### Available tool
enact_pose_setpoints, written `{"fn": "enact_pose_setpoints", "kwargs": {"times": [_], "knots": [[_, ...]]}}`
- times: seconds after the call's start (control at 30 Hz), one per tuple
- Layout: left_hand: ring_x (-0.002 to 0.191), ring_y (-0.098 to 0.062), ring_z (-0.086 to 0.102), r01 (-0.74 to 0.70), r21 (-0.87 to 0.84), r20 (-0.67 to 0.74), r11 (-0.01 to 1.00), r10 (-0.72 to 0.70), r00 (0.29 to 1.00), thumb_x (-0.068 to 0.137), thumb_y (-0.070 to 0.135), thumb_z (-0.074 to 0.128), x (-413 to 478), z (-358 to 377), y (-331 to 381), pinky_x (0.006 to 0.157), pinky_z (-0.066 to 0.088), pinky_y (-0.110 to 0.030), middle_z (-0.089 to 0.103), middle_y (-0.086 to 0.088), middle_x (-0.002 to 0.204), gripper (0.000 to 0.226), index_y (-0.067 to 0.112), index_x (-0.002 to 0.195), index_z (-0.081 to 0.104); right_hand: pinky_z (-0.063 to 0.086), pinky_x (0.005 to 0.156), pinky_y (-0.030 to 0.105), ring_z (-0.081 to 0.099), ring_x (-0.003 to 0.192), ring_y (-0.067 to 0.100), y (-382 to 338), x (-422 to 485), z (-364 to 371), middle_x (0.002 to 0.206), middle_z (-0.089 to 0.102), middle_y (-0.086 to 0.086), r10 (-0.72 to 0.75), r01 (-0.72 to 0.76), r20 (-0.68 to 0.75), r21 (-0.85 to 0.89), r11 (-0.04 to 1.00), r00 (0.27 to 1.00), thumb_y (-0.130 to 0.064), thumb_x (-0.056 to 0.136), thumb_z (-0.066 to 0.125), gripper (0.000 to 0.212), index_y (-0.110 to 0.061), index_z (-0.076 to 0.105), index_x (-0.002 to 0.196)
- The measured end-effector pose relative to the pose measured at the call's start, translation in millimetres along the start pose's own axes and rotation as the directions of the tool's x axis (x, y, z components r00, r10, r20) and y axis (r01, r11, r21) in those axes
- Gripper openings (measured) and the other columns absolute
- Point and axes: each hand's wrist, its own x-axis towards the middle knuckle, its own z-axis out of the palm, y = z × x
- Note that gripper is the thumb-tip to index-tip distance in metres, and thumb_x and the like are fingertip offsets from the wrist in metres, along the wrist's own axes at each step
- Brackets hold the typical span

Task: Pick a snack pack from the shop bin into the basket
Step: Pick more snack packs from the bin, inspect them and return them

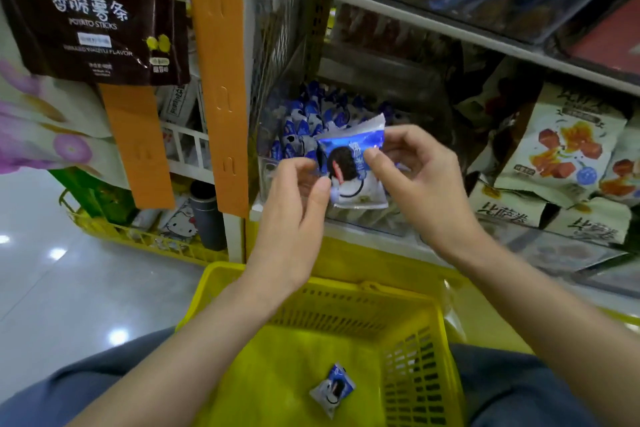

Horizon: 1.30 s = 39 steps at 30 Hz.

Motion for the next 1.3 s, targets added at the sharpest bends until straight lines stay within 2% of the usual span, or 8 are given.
{"fn": "enact_pose_setpoints", "kwargs": {"times": [0.17,0.3,0.47,0.6,0.73,0.97,1.13,1.3], "knots": [[0.075,0.008,0.059,0.442,-0.324,0.264,0.837,-0.369,0.891,0.092,0.024,0.05,-28,10,-7,0.068,0.044,-0.01,0.065,0.01,0.087,0.008,0.021,0.096,0.057,0.045,0.058,0.009,0.057,0.062,-0.008,23,-54,15,0.079,0.062,-0.004,0.355,-0.401,0.205,0.267,0.876,0.912,-0.005,0.088,0.057,0.009,-0.012,0.058,0.092],[0.074,0.01,0.061,0.452,-0.229,0.319,0.862,-0.372,0.872,0.089,0.002,0.054,-49,20,-23,0.065,0.045,-0.006,0.065,0.008,0.093,0.02,0.018,0.099,0.054,0.05,0.061,0.017,0.059,0.068,0.001,41,-79,23,0.084,0.063,0.001,0.484,-0.572,0.328,0.278,0.772,0.812,-0.014,0.092,0.051,0.012,-0.008,0.057,0.1],[0.076,0.005,0.062,0.482,-0.178,0.351,0.858,-0.402,0.846,0.084,-0.004,0.059,-59,27,-36,0.068,0.051,-0.014,0.065,0.006,0.091,0.028,0.02,0.097,0.053,0.049,0.054,0.022,0.058,0.063,0.008,57,-91,28,0.078,0.065,0.014,0.572,-0.622,0.251,0.234,0.747,0.781,-0.018,0.092,0.055,0.021,0.001,0.063,0.091],[0.078,-0.009,0.064,0.544,-0.184,0.294,0.819,-0.483,0.825,0.088,0.016,0.059,-59,32,-39,0.067,0.051,-0.024,0.066,-0.006,0.088,0.007,0.012,0.093,0.059,0.05,0.072,0.049,0.06,0.072,0.028,68,-94,29,0.078,0.066,0.021,0.521,-0.553,0.226,0.11,0.826,0.823,-0.021,0.089,0.059,0.021,-0.005,0.063,0.076],[0.071,-0.016,0.051,0.553,-0.177,0.187,0.814,-0.523,0.831,0.093,0.02,0.05,-54,35,-42,0.061,0.042,-0.029,0.05,-0.006,0.068,0.029,0.013,0.065,0.044,0.046,0.069,0.037,0.055,0.07,0.01,70,-100,28,0.072,0.062,-0.004,0.348,-0.359,0.216,0.015,0.933,0.912,-0.019,0.087,0.062,0.017,-0.023,0.06,0.071],[0.074,-0.016,0.059,0.593,-0.194,0.229,0.781,-0.552,0.802,0.092,0.027,0.052,-54,38,-49,0.068,0.045,-0.033,0.06,-0.009,0.076,0.024,0.006,0.08,0.053,0.04,0.063,0.023,0.048,0.074,0.002,66,-106,20,0.087,0.059,-0.009,0.05,0.027,0.192,-0.374,0.927,0.98,-0.033,0.091,0.055,0.016,-0.02,0.065,0.093],[0.09,-0.017,0.068,0.638,-0.222,0.323,0.737,-0.562,0.762,0.071,0.035,0.068,-57,40,-48,0.08,0.053,-0.031,0.07,-0.008,0.103,0.042,0.014,0.106,0.057,0.052,0.063,0.028,0.062,0.074,0.012,72,-100,16,0.082,0.065,-0.002,0.335,-0.333,0.019,-0.069,0.94,0.942,-0.019,0.093,0.054,0.013,-0.02,0.059,0.081],[0.072,-0.01,0.069,0.471,-0.286,0.176,0.834,-0.438,0.882,0.087,0.01,0.057,-55,39,-44,0.062,0.054,-0.017,0.071,-0.007,0.092,0.02,0.009,0.107,0.055,0.055,0.051,0.019,0.063,0.063,0.008,74,-96,14,0.088,0.062,0.013,0.669,-0.672,0.171,0.394,0.627,0.724,-0.006,0.096,0.045,0.005,-0.005,0.05,0.095]]}}
